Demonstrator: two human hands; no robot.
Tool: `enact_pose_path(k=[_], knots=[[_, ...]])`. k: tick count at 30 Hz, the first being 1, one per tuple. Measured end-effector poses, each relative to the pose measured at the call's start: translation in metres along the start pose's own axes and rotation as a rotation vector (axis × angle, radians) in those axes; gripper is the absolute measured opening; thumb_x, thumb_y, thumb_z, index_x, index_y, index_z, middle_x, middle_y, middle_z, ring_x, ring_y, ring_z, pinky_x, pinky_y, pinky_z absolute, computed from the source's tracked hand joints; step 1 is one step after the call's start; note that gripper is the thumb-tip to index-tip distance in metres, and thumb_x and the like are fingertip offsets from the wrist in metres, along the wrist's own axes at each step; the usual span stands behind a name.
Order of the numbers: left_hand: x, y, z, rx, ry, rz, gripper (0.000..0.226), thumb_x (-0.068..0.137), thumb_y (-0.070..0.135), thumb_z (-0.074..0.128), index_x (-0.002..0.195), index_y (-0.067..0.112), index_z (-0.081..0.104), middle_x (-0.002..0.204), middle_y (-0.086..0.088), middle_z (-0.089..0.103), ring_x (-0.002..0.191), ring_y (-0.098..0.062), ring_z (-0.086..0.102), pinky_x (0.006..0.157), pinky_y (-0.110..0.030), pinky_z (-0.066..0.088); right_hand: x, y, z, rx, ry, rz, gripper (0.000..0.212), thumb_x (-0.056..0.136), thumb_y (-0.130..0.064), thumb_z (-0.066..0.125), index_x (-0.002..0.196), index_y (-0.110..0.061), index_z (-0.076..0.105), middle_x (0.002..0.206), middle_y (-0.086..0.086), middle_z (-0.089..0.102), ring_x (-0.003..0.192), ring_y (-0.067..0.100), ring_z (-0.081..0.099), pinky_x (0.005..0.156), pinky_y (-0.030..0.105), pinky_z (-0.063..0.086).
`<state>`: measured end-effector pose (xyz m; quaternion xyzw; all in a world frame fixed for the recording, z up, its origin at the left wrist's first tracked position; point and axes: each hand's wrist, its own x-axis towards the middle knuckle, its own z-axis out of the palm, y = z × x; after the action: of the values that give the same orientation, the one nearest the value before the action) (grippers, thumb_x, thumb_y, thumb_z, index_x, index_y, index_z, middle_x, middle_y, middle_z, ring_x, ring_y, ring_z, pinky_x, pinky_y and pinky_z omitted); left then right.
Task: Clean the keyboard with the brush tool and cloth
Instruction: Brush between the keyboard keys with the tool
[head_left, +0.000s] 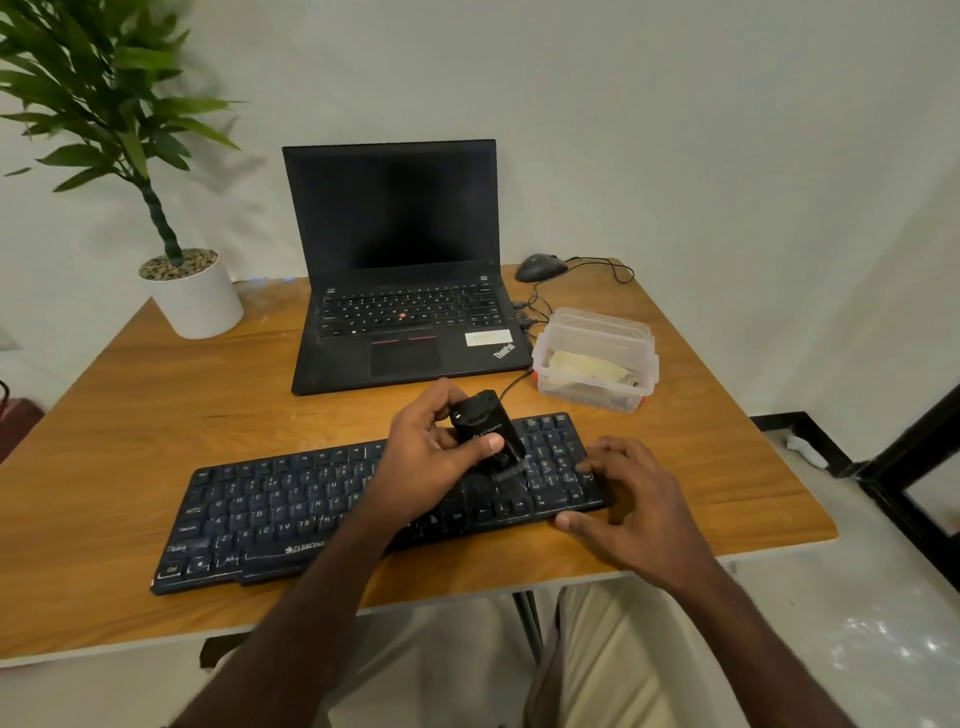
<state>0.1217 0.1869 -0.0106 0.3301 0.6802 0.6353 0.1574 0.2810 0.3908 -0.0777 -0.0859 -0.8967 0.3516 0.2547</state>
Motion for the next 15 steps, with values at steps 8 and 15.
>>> enact_pose_path(k=[8,15], knots=[[0.026,-0.003,0.053,-0.009,-0.153,0.056,0.038,0.081,-0.002,0.078,0.090,0.026,0.055,0.101,-0.006,0.066,0.091,-0.026,0.075,0.064,-0.038,0.063,-0.004,0.009,0.013,-0.096,0.073,-0.169,0.043,0.075,-0.051,0.081,0.099,-0.016,0.079,0.110,-0.004,0.067,0.108,0.013,0.059,0.087,0.027,0.051],[0.037,0.005,0.034,-0.119,0.029,0.018,0.027,0.084,-0.001,0.074,0.091,0.012,0.052,0.112,-0.012,0.063,0.097,-0.028,0.073,0.069,-0.041,0.063,-0.006,0.008,0.014,-0.066,0.051,-0.149,0.040,0.077,-0.049,0.082,0.102,-0.019,0.077,0.110,-0.003,0.055,0.108,0.015,0.053,0.087,0.025,0.048]])
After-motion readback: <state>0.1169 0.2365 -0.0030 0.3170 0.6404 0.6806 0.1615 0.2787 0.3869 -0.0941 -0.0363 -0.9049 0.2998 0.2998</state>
